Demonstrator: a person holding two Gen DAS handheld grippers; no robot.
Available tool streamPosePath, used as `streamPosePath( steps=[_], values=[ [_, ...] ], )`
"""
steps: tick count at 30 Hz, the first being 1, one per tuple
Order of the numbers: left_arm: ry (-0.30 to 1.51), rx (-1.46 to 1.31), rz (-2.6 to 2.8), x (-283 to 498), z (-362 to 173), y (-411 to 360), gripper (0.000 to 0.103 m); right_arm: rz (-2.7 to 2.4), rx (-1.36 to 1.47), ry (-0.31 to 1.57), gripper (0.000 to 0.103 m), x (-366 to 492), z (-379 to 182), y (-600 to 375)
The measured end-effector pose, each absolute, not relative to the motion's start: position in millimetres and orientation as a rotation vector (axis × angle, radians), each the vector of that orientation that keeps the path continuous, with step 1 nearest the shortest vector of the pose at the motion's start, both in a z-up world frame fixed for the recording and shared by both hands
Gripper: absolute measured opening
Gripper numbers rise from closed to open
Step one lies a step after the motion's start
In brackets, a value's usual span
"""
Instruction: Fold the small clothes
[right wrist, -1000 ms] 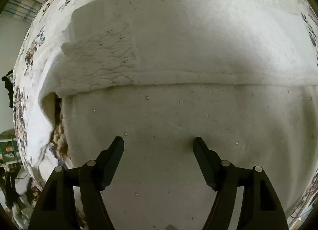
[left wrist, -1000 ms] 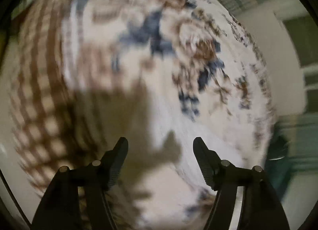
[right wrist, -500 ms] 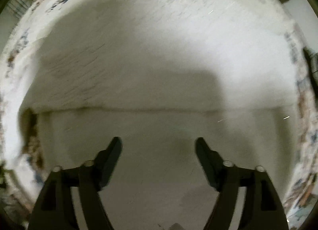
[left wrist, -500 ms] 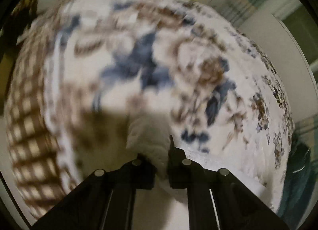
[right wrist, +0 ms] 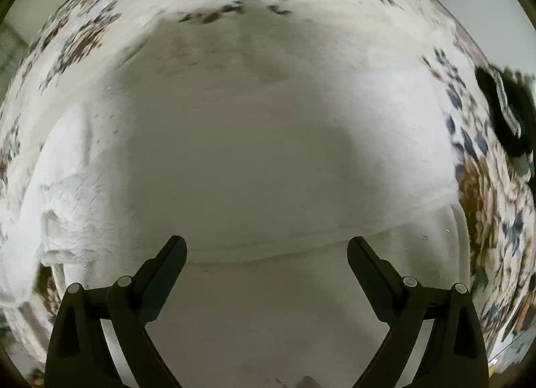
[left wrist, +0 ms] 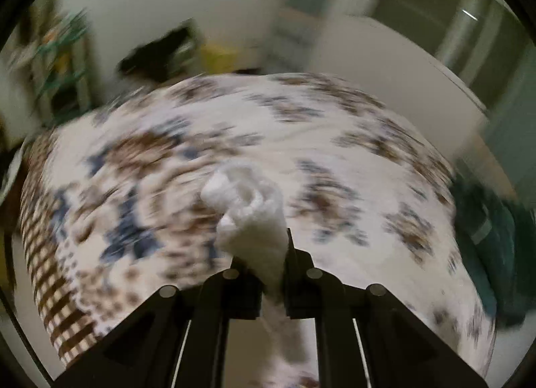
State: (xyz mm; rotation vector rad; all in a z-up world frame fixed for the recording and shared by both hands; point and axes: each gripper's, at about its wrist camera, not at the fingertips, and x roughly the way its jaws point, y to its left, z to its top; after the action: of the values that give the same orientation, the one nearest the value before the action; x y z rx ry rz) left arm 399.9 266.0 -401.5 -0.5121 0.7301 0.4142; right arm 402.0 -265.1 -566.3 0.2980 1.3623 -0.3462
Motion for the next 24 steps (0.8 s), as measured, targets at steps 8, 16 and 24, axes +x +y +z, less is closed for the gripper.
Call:
streamPosePath(
  steps=[8, 16, 24],
  values=[
    [0.965, -0.305, -0.075, 477, -428, -23, 0.007, -0.41, 0.472, 1.397, 0.098, 353, -562, -381],
    [1.204, -0.149, -0.415, 471, -519, -302, 0.007, -0.516, 0.563, 1.395, 0.098, 288, -563, -501],
    [1.238, -0.048, -0.307, 464, -533, -339, 0.07, -0.413, 0.671, 1.428, 0.096, 240, -563, -565]
  ],
)
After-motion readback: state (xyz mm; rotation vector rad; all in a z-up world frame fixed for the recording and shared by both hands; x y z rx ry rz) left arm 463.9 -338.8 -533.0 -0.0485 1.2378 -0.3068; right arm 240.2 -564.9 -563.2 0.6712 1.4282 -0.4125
